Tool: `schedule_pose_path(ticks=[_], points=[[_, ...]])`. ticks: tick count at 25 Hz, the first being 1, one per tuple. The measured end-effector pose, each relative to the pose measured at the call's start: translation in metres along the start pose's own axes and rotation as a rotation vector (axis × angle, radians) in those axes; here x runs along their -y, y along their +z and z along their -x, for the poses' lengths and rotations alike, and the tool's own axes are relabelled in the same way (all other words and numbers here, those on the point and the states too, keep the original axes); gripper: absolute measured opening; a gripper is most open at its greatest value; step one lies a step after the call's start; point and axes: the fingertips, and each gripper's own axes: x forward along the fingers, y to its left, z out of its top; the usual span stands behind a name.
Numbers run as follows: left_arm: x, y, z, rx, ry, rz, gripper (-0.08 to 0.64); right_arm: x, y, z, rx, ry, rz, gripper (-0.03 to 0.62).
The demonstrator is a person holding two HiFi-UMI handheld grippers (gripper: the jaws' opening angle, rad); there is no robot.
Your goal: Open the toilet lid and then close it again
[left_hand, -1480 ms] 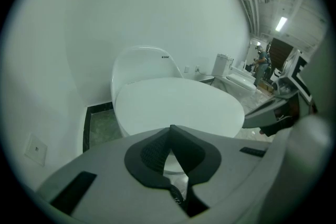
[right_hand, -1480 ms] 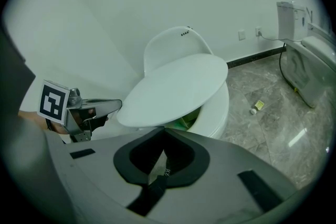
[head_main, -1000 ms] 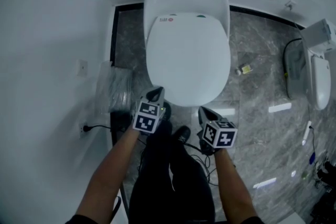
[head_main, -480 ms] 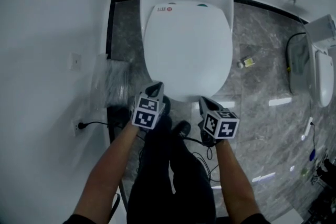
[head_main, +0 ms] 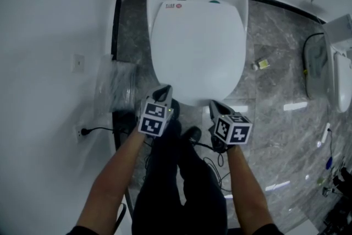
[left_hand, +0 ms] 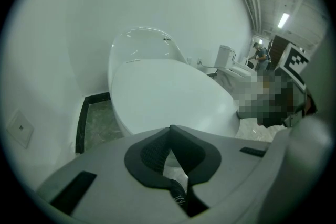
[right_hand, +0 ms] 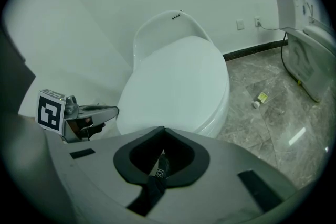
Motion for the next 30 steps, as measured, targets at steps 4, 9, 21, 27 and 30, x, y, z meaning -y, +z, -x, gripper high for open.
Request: schedule_pose_path(ticks=[4, 9, 21, 27, 30], points=[[0.004, 0.002, 0.005, -0.039, 0.008, -0.023, 0.008, -0.004, 0.005, 0.007, 0.013, 0.002, 0.008, 0.011], [0.014, 0.024, 0.029, -0.008, -0.013, -0.037, 0.008, -0.022, 0.022, 0.026, 0.062, 0.035, 0.017, 0.010], [0.044, 0.128, 0.141, 0.170, -0.096, 0.008, 0.006, -0.123, 0.098, 0.136, 0.315, 0.110, 0.164, 0.009], [0.067, 0.157, 0.215, 0.236, -0.146, 0.000, 0.006, -0.173, 0.117, 0.210, 0.445, 0.121, 0.196, 0.009], [0.077, 0.167, 0.255, 0.276, -0.151, -0.038, 0.006, -0.197, 0.123, 0.248, 0.513, 0.110, 0.220, 0.008]])
